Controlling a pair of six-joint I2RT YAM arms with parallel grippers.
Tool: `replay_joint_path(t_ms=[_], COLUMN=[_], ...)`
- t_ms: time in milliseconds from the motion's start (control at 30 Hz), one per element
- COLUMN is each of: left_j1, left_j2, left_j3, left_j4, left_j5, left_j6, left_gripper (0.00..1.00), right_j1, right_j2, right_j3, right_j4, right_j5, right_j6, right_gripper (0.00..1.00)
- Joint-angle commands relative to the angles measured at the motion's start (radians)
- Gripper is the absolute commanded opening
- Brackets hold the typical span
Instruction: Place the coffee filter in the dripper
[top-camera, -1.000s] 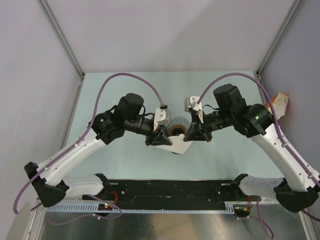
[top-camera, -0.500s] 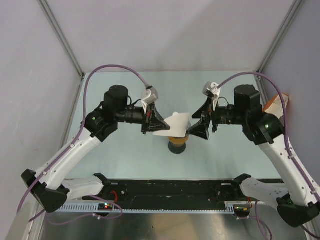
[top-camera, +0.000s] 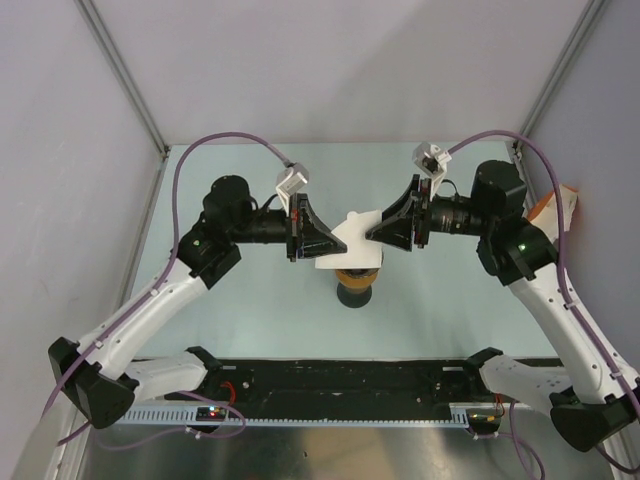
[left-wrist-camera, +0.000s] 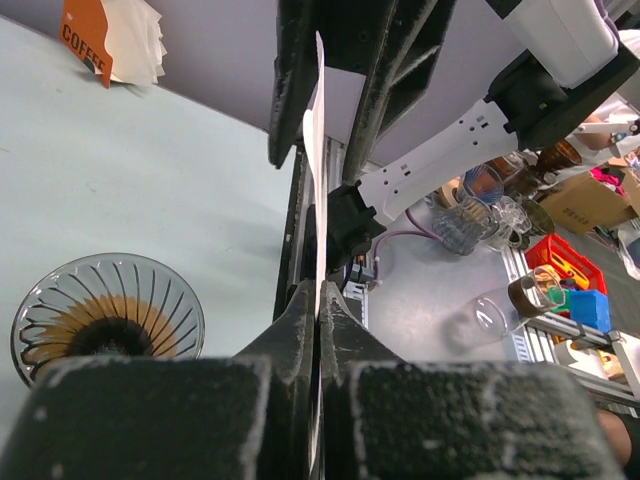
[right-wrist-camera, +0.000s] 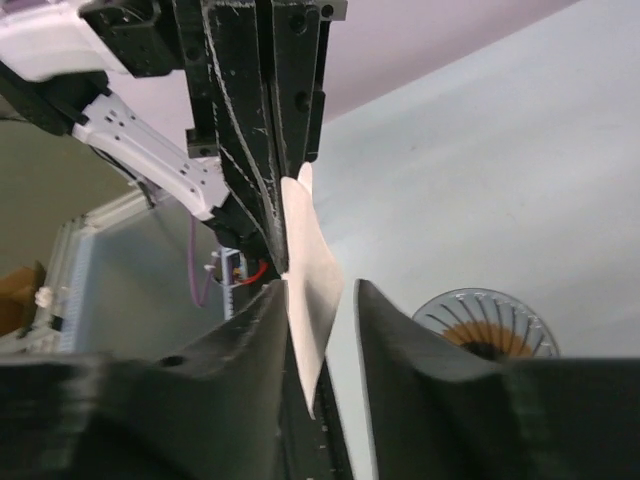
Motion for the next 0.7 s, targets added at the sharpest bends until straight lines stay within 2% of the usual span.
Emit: replay_joint_path(t_ms=[0, 67, 133, 233, 333, 400, 500, 600, 667], left_j1=[0.005, 0.004, 0.006, 0.005, 0.006, 0.009, 0.015, 0.016, 0.017], left_j2=[-0.017, -0.019, -0.020, -0.020, -0.017, -0.018, -0.018, -0.016, -0.021], left_j3=[-0.007, -0.009, -0.013, -0.018, -0.019, -0.018, -0.019, -0.026, -0.038], left_j4=[0.067, 0.067, 0.067, 0.067, 0.067, 0.101, 0.130, 0.140, 0.141], left_j5=[0.023, 0.016, 0.008, -0.001, -0.004, -0.007, -0.013, -0.019, -0.013], left_j6=[-0.040, -0.041, -0.040, -0.039, -0.047, -0.062, -0.088, -0.092, -0.083], left_gripper=[0.00, 0.00, 0.00, 0.00, 0.00, 0.00, 0.00, 0.00, 0.17], right_j1=[0.014, 0.025, 0.032, 0.046, 0.056, 0.058, 0.058, 0.056, 0.050], right_j2=[0.018, 0.027, 0.034, 0.040, 0.043, 0.041, 0.031, 0.027, 0.022], right_j3=[0.017, 0.017, 0.016, 0.017, 0.010, -0.006, -0.037, -0.045, -0.046], right_j4=[0.097, 0.091, 0.082, 0.070, 0.065, 0.072, 0.096, 0.112, 0.117], right_j5=[-0.038, -0.037, -0.040, -0.051, -0.065, -0.077, -0.081, -0.089, -0.103], right_j6=[0.043, 0.027, 0.013, 0.006, 0.009, 0.018, 0.030, 0.035, 0.025], right_gripper=[0.24, 0.12, 0.08, 0.18, 0.34, 0.37, 0.26, 0.07, 0.02])
